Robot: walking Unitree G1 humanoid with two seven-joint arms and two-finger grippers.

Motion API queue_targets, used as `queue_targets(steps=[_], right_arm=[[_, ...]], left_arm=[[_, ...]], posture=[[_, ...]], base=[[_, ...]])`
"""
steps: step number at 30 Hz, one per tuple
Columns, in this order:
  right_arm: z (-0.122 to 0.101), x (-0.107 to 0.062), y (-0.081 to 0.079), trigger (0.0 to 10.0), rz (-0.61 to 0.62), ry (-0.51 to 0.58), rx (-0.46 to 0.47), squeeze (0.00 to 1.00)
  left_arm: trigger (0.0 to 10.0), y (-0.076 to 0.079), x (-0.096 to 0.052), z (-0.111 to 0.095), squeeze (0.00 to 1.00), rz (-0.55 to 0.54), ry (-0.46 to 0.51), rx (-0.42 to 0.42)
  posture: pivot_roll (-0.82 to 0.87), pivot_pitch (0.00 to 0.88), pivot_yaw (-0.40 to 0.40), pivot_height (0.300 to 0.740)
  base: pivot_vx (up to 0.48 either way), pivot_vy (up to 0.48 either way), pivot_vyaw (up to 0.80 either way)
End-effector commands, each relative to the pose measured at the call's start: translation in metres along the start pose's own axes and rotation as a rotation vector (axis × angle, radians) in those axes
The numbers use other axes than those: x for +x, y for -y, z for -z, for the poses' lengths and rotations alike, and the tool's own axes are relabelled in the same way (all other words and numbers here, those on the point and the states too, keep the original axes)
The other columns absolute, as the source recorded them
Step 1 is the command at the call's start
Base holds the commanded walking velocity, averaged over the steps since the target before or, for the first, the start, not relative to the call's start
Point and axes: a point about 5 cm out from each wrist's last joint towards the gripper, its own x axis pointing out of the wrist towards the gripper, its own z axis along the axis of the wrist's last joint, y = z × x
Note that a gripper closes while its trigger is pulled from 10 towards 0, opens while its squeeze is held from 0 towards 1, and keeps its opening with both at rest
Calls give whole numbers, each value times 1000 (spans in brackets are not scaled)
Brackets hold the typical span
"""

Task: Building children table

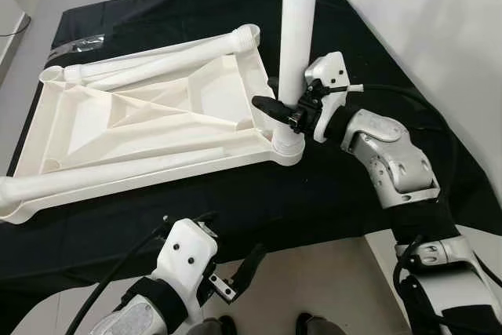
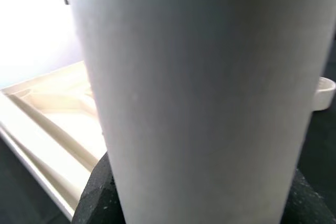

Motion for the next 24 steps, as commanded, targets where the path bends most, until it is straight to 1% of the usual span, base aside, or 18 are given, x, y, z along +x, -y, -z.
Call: queue_targets(steps=[1,2,3,4,5,6,7,8,9,10,11,14,15,17,18,21,22,24], right_arm=[[82,-19,-7,10000,91,-339,258,0],[83,-20,-7,10000,111,-344,237,0],[83,-20,-7,10000,111,-344,237,0],[84,-21,-7,10000,148,-352,206,0],[84,-21,-7,10000,148,-352,206,0],[89,-28,-4,10000,261,-412,177,0],[92,-37,2,10000,449,-449,139,0],[93,-51,7,10000,645,-473,97,0],[93,-51,7,10000,645,-473,97,0],[94,-63,0,10000,751,-468,109,0],[93,-69,-6,10000,799,-456,125,0],[93,-72,-10,10000,809,-449,140,0],[95,-76,-19,10000,814,-454,145,0],[99,-79,-29,10000,832,-464,150,0],[99,-79,-29,10000,832,-464,150,0],[98,-75,-37,10000,846,-446,170,0],[98,-72,-41,10000,849,-431,202,0],[98,-70,-43,10000,848,-426,221,0]], left_arm=[[10000,-1,-2,4,0,7,-27,-4],[10000,-1,-2,4,0,9,-27,-2],[10000,-1,-2,4,0,9,-27,-2],[10000,-1,-1,4,0,10,-27,-1],[10000,-1,-1,4,0,10,-27,-1],[10000,-1,-1,4,0,9,-27,1],[10000,-1,-2,4,0,8,-27,3],[10000,-1,-2,4,0,6,-27,5],[10000,-1,-2,4,0,6,-27,5],[10000,-1,-2,5,0,3,-26,4],[10000,-1,-2,5,0,0,-26,3],[10000,-1,-2,5,0,-1,-26,2],[10000,0,-1,5,0,0,-23,-2],[10000,0,2,5,0,7,-18,-7],[10000,0,2,5,0,7,-18,-7],[10000,-2,3,7,0,12,-19,-7],[10000,-3,4,8,0,11,-21,-4],[10000,-4,5,9,0,11,-21,-3]], posture=[[17,285,93,740],[16,285,93,740],[16,285,93,740],[17,284,91,740],[17,284,91,740],[19,283,86,740],[22,285,77,740],[22,285,77,740],[22,285,77,740],[24,281,66,740],[25,279,66,740],[25,279,66,740],[16,281,68,740],[12,271,74,740],[12,271,74,740],[11,265,76,740],[8,255,78,740],[8,254,79,740]], base=[[0,0,0],[0,0,0],[0,0,0],[0,0,0],[0,0,0],[0,0,0],[0,0,0],[0,0,0],[0,0,0],[0,0,0],[0,0,0],[0,0,0],[0,0,0],[0,0,0],[0,0,0],[0,0,0],[0,0,0],[0,0,0]])
